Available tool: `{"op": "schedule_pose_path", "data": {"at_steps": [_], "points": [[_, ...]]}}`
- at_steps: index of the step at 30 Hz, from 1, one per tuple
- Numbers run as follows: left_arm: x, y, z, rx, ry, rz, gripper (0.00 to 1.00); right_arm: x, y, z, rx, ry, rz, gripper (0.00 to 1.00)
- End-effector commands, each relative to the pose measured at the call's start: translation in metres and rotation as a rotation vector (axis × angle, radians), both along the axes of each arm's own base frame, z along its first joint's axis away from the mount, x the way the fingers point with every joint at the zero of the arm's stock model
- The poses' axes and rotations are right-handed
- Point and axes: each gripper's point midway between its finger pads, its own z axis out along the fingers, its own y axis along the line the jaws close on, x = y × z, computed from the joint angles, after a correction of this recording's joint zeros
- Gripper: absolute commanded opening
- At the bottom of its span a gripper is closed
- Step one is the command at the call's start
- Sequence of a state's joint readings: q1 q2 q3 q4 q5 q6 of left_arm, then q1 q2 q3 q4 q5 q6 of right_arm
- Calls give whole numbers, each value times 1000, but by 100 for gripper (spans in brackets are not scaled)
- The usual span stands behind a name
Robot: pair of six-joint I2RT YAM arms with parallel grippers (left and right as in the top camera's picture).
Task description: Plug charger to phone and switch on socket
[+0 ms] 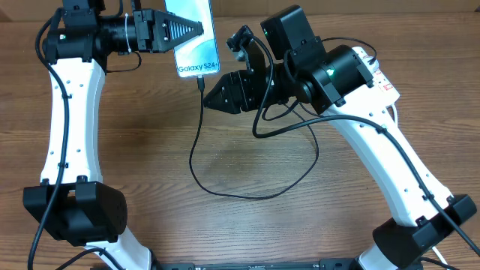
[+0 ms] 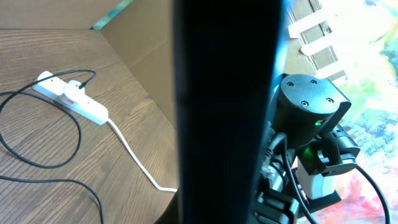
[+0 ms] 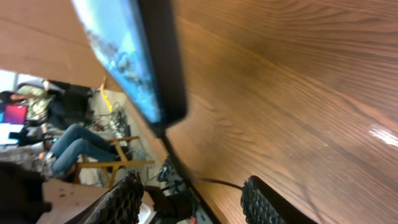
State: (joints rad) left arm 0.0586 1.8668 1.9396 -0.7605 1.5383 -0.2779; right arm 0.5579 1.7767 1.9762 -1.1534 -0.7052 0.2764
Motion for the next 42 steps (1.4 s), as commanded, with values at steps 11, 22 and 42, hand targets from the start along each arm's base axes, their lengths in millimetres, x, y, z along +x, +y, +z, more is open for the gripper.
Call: {"op": "schedule_pose_path", "data": {"at_steps": [11,22,42], "points": [[-8,-4,10,-28,12,-43,4,6,21,14,31,-119,1,32],[-8,-4,10,-31,57,-43,4,12,26,6,-37,-134,-85,21],[-10,-9,10,-30,36,-55,4,24,22,11,-21,-165,-111,4]]}}
